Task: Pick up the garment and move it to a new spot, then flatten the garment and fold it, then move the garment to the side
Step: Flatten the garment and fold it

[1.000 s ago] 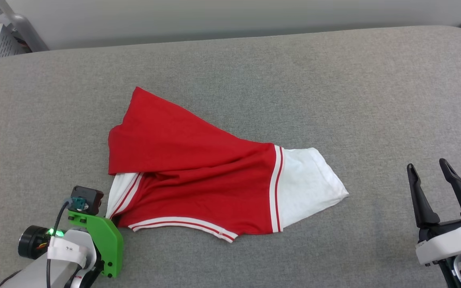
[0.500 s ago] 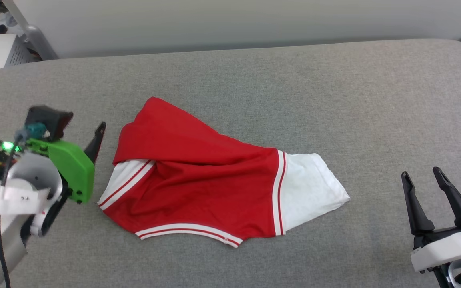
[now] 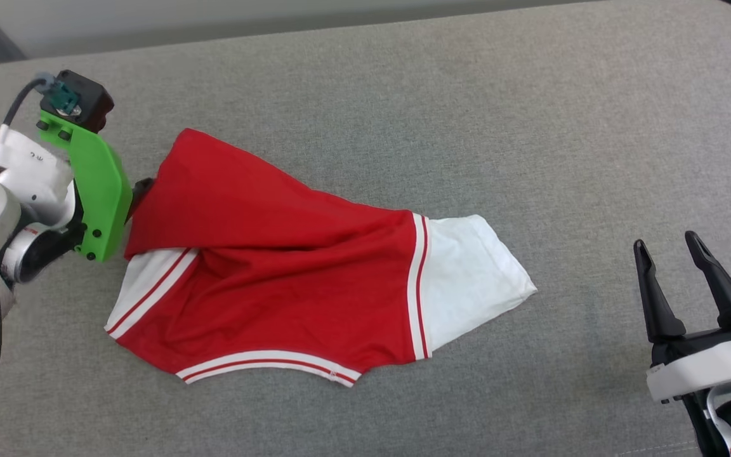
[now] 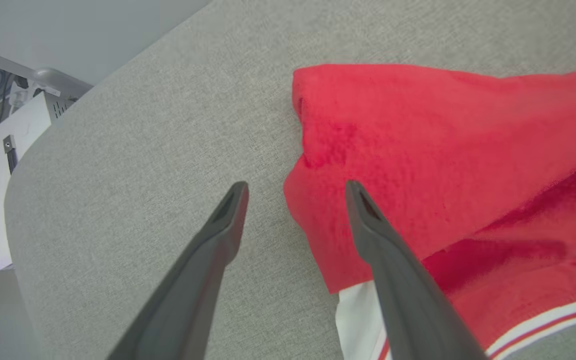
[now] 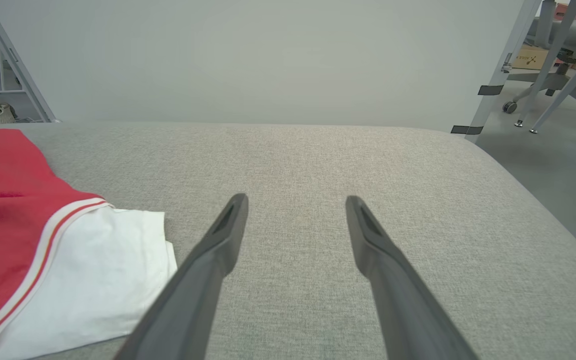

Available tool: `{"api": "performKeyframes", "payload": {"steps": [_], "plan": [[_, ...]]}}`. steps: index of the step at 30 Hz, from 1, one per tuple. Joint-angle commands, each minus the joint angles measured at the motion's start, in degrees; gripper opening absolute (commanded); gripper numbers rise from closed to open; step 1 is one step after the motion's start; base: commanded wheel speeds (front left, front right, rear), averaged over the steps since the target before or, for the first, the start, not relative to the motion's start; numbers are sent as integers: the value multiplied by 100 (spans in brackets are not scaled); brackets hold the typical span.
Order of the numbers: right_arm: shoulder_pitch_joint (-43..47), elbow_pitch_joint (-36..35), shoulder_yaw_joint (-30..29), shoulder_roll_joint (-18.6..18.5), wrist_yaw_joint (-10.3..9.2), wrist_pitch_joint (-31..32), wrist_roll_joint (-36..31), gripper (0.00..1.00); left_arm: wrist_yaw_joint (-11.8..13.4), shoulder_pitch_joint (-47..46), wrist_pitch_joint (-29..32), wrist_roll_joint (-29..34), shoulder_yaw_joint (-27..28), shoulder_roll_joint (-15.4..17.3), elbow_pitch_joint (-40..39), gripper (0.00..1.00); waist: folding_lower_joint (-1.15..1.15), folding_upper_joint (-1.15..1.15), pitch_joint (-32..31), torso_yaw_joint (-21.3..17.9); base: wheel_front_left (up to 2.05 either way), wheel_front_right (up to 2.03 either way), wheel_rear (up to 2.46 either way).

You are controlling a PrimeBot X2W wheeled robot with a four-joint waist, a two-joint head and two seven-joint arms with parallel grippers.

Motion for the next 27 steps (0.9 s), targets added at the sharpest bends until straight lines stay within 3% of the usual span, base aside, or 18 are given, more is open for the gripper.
{"api": "performKeyframes", "payload": {"steps": [1, 16, 17, 18, 21, 27], "plan": [[-130, 7, 33, 2, -5, -44, 33, 100, -71, -120, 135, -58, -41, -77, 233, 100, 0, 0, 296, -203, 0, 0, 0], [-549, 182, 117, -53, -5, -118, 67, 100, -418, -84, 575, -305, -441, -596, 1934, 100, 0, 0, 829, -461, 0, 0, 0], [-559, 188, 112, -55, -5, -120, 67, 100, -432, -73, 601, -327, -465, -614, 1979, 42, 0, 0, 831, -457, 0, 0, 0], [-570, 197, 105, -57, -5, -121, 65, 100, -448, -62, 634, -357, -496, -634, 2016, 0, 0, 0, 829, -450, 0, 0, 0], [-590, 225, 94, -58, -5, -124, 59, 100, -479, -70, 594, -418, -542, -670, 2068, 0, 0, 0, 790, -414, 0, 0, 0], [-517, 242, 90, -32, -5, -126, 35, 100, -502, -310, -75, -171, -590, -597, 1955, 0, 0, 0, 508, -298, 0, 0, 0]]}}
